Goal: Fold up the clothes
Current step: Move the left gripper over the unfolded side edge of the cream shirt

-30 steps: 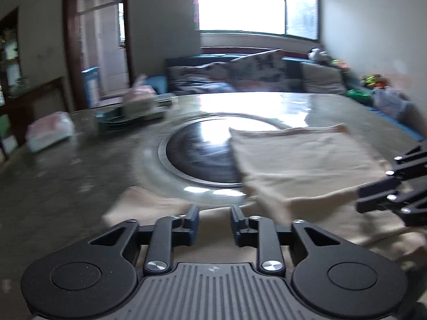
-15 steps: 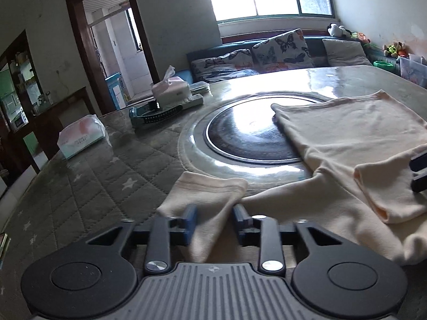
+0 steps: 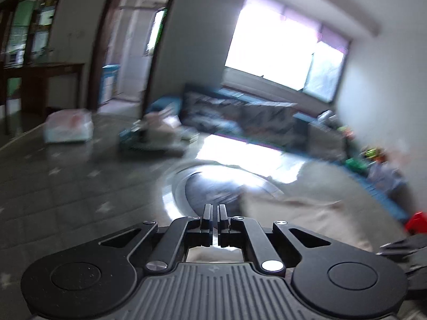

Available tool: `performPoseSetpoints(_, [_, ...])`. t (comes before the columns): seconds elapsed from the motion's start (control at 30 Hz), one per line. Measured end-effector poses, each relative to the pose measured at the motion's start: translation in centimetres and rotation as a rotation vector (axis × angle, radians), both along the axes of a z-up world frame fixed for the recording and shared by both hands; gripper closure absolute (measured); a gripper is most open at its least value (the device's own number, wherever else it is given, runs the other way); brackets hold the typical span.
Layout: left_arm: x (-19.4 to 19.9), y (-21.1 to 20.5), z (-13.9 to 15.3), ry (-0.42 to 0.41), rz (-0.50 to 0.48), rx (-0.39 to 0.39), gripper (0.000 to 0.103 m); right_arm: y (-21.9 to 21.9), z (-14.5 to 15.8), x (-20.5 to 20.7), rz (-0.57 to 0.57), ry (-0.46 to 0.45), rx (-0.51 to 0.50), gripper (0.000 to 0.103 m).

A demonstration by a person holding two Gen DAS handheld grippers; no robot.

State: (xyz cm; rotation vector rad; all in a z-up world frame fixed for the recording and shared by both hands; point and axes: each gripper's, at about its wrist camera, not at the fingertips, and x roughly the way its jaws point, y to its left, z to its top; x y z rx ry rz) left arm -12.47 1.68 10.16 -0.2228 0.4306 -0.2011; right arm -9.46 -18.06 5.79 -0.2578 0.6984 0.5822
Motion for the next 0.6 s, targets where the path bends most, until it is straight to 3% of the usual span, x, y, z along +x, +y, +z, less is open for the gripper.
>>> performPoseSetpoints(0.07, [-0.5, -1.8, 1.1, -0.055, -0.059, 0.019, 0.1, -0.8, 0.3, 0.0, -0.033, 0.002, 0.02, 0.081])
performPoseSetpoints(0.17, [-0.9, -4.6, 1.4, -0.095, -0.108, 0.14, 0.098, -2.0, 0.6, -0.3, -0.071, 0.005, 0.041, 0.081])
performPoseSetpoints(0.33, [-0.1, -6.1, -2.2, -0.013, -0.051, 0.355, 0.093, -3.1, 0.6, -1.2, -0.085, -0.002, 0.041, 0.081])
performPoseSetpoints(0.4, [0.1, -6.0, -3.7, 0.019, -0.013, 0.437, 0.082, -3.3, 0.5, -1.3, -0.087, 0.001, 0.041, 0.081])
performPoseSetpoints(0.6, [0.5, -4.9, -6.8, 0.074, 0.046, 0.606, 0.079, -2.6, 0.2, -0.8, -0.073, 0.013, 0.049, 0.08])
